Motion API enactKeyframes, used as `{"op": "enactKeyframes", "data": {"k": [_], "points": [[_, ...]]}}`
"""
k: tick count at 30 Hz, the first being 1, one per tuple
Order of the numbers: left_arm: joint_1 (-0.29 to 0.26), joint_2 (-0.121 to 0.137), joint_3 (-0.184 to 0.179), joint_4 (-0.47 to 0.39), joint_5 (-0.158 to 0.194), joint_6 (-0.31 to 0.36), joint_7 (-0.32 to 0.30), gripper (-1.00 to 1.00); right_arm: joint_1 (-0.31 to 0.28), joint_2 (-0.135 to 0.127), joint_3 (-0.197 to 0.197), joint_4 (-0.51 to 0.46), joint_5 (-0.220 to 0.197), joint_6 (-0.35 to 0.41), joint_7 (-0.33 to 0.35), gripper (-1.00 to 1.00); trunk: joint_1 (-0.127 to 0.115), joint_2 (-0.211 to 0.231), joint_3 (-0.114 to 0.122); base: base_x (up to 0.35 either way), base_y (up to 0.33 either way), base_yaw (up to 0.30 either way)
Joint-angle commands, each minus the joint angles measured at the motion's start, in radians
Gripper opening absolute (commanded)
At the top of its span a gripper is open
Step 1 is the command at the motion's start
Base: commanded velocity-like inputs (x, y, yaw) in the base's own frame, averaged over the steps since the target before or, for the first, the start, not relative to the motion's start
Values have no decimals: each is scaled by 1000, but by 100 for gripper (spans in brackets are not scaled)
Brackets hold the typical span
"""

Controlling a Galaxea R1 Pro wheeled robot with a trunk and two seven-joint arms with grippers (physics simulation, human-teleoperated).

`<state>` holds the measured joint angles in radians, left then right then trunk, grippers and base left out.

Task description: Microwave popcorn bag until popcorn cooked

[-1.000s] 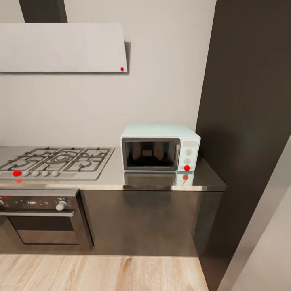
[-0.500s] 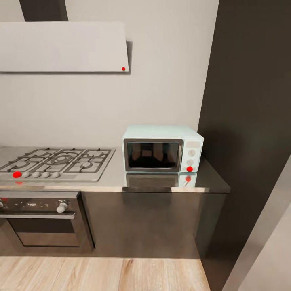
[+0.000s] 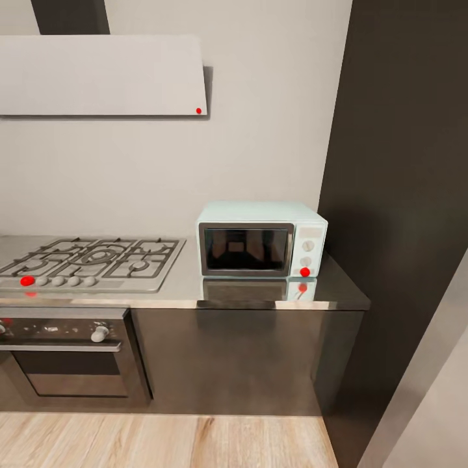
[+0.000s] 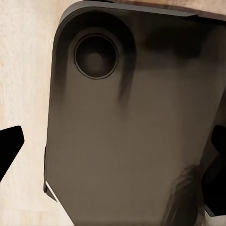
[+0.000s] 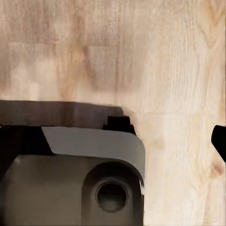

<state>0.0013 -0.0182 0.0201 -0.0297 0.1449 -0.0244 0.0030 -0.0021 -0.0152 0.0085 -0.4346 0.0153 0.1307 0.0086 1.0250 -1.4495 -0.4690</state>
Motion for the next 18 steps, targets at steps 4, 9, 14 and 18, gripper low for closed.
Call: {"op": "enactKeyframes", "data": {"k": [4, 9, 14, 18], "points": [[0, 1, 1, -1, 8, -2, 1, 100, 1, 0, -1, -282, 2, 166, -5, 100, 0, 0, -1, 0, 0, 0], [0, 1, 1, -1, 8, -2, 1, 100, -19, 7, -4, -800, 2, 443, -57, 100, 0, 0, -1, 0, 0, 0], [0, 1, 1, -1, 8, -2, 1, 100, -291, 16, -4, -913, -2, 647, -72, 100, 0, 0, -1, 0, 0, 0], [0, 1, 1, -1, 8, -2, 2, 100, -482, 54, -4, -925, -1, 766, -107, 100, 0, 0, -1, 0, 0, 0]]}}
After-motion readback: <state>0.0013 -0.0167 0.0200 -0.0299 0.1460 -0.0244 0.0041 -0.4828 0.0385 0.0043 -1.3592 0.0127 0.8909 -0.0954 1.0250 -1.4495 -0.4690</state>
